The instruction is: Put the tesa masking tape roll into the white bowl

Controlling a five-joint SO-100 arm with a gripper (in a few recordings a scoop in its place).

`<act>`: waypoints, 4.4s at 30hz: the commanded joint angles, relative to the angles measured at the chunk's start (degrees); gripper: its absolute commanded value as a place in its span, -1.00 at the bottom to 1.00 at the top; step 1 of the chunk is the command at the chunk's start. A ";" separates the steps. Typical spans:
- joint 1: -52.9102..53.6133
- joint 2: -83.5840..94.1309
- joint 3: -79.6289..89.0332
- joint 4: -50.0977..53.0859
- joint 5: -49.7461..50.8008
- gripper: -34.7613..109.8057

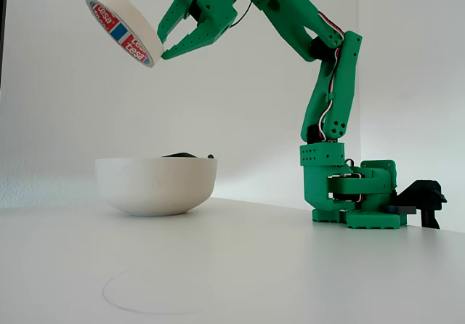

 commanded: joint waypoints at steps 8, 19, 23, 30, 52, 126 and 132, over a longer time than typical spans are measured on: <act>29.79 -7.21 -4.13 -4.22 -3.08 -0.64; 41.13 -29.18 -3.87 -10.81 -6.77 -0.64; 41.84 -35.33 -3.87 -12.39 -7.29 -0.64; 41.66 -38.94 -4.04 -16.08 -4.92 -0.64; 41.48 -40.96 -19.25 -9.05 -0.79 -0.64; -13.54 81.91 92.55 -4.13 -0.70 -0.64; -14.77 81.91 94.22 -3.25 -0.53 -0.64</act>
